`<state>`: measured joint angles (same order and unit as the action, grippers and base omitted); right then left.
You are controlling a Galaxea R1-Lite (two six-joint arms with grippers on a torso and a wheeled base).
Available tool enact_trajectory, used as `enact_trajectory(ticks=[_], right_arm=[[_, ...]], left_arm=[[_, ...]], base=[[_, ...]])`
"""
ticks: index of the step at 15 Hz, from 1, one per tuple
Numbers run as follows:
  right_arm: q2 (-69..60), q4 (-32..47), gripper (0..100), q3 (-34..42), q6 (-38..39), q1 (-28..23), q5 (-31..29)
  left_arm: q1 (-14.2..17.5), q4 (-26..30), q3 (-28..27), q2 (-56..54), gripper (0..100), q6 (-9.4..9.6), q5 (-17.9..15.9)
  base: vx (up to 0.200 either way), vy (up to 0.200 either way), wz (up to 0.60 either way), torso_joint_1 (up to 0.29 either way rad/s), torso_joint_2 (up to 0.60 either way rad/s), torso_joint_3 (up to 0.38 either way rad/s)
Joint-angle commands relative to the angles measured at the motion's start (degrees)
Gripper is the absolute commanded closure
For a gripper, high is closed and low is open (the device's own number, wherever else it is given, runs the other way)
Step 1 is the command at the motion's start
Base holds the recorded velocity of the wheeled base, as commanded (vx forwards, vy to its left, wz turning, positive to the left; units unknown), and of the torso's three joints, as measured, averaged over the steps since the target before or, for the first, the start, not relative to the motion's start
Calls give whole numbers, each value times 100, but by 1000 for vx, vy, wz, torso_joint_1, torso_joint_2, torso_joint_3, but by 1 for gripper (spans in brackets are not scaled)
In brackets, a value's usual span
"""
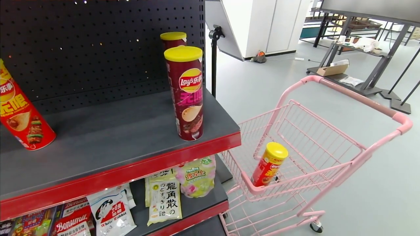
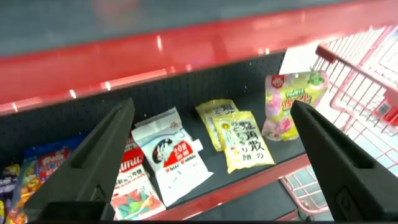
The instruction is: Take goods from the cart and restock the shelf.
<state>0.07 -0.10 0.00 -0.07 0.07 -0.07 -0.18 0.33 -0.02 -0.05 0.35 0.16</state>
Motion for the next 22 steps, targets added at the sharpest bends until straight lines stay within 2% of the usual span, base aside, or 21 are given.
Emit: enact_trajectory(ticks=[1, 4, 8, 9, 10, 11, 12, 14, 17, 19, 22], right_arm=[[1, 1, 0, 0, -1, 1, -1], [1, 1, 0, 0, -1, 1, -1], [45, -34, 0, -132, -212, 10, 104], [573, 1, 0, -879, -151, 116, 350], [2542, -8, 0, -2250, 684, 212, 359], [3420, -8, 0, -2681, 904, 318, 456], [3948, -69, 0, -2698, 579, 502, 675], [5521, -931, 0, -2549, 543, 687, 781], [7622, -3356, 0, -1556, 561, 731, 1036], [8667, -4648, 0, -1336, 552, 740, 1124], [9678, -5633, 0, -1415, 500, 889, 1150]], left_arm=[[1, 2, 2, 5, 0, 0, 2], [1, 2, 2, 5, 0, 0, 2], [1, 2, 2, 5, 0, 0, 2], [1, 2, 2, 5, 0, 0, 2], [1, 2, 2, 5, 0, 0, 2], [1, 2, 2, 5, 0, 0, 2], [1, 2, -6, 5, 0, 0, 2], [1, 2, -6, 5, 0, 0, 2], [1, 2, 2, 5, 0, 0, 2], [1, 2, 2, 5, 0, 0, 2], [1, 2, -6, 5, 0, 0, 2]], base=[[0, 0, 0, -193, 544, 344], [0, 0, 0, -176, 553, 364], [0, 0, 0, -56, 168, 109], [0, 0, 0, 0, 0, 0], [0, 0, 0, 0, 0, 0], [0, 0, 0, 0, 0, 0], [0, 0, 0, 0, 0, 0], [0, 0, 0, 0, 0, 0], [0, 0, 0, 0, 0, 0], [0, 0, 0, 0, 0, 0], [0, 0, 0, 0, 0, 0]])
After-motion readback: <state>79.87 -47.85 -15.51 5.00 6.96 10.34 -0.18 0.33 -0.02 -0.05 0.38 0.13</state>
